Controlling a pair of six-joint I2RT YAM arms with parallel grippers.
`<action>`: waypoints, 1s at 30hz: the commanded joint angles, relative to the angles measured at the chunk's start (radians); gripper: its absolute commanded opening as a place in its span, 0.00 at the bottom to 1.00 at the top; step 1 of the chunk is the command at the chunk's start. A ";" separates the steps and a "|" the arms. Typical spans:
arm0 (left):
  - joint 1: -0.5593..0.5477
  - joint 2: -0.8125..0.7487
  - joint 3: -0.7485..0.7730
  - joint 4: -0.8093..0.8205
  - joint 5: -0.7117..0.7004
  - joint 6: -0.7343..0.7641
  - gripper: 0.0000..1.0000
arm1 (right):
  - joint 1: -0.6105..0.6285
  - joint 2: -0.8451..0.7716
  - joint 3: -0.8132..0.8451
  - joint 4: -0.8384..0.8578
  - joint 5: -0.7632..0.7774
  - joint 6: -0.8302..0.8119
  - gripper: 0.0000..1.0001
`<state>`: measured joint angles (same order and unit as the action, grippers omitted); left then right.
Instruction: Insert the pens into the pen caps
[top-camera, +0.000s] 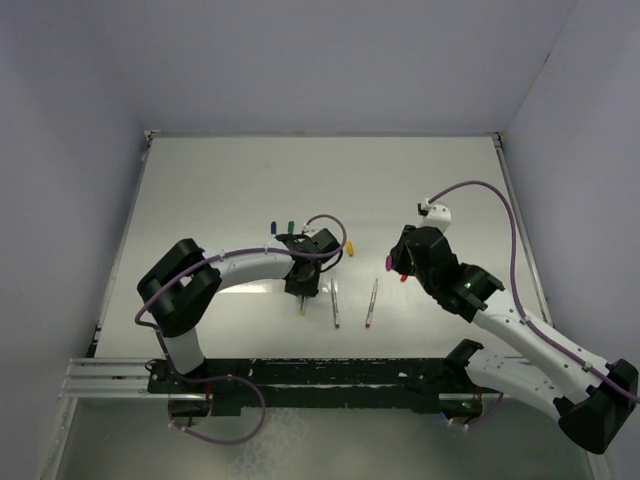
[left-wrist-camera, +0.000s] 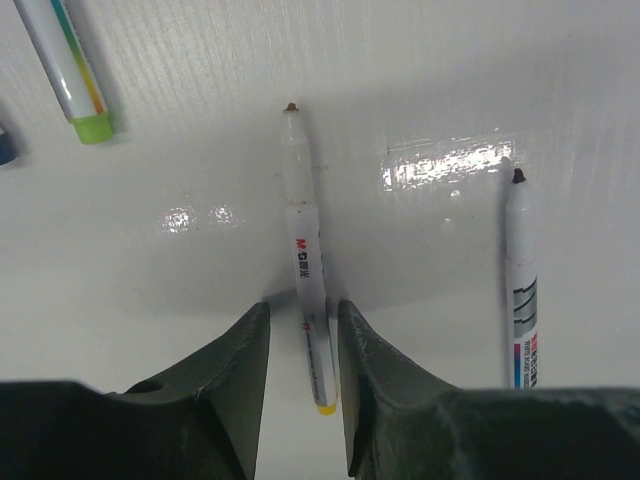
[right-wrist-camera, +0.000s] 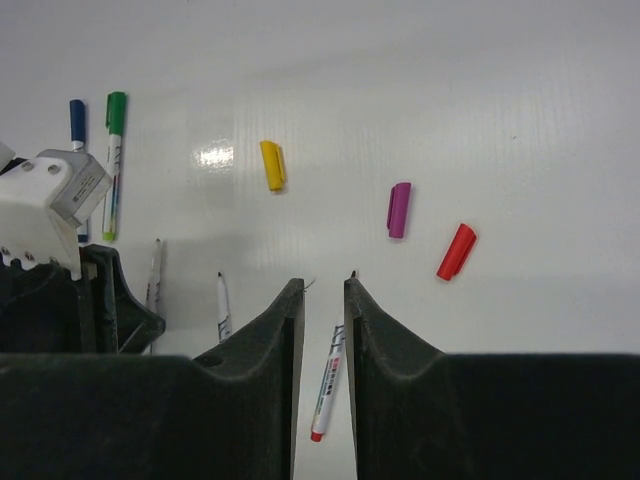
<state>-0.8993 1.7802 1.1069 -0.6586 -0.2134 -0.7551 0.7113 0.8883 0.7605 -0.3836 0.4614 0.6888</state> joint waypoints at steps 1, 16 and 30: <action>-0.005 -0.026 -0.030 -0.034 -0.028 0.024 0.35 | 0.001 0.005 -0.001 0.043 0.013 -0.003 0.24; 0.001 0.039 -0.039 -0.039 -0.040 0.028 0.30 | 0.001 0.014 0.002 0.034 0.002 0.005 0.24; 0.022 0.077 -0.041 0.032 -0.001 0.061 0.31 | 0.001 0.021 0.003 0.040 0.000 0.001 0.24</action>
<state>-0.8875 1.7752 1.0935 -0.6563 -0.2070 -0.7197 0.7113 0.9043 0.7605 -0.3676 0.4538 0.6895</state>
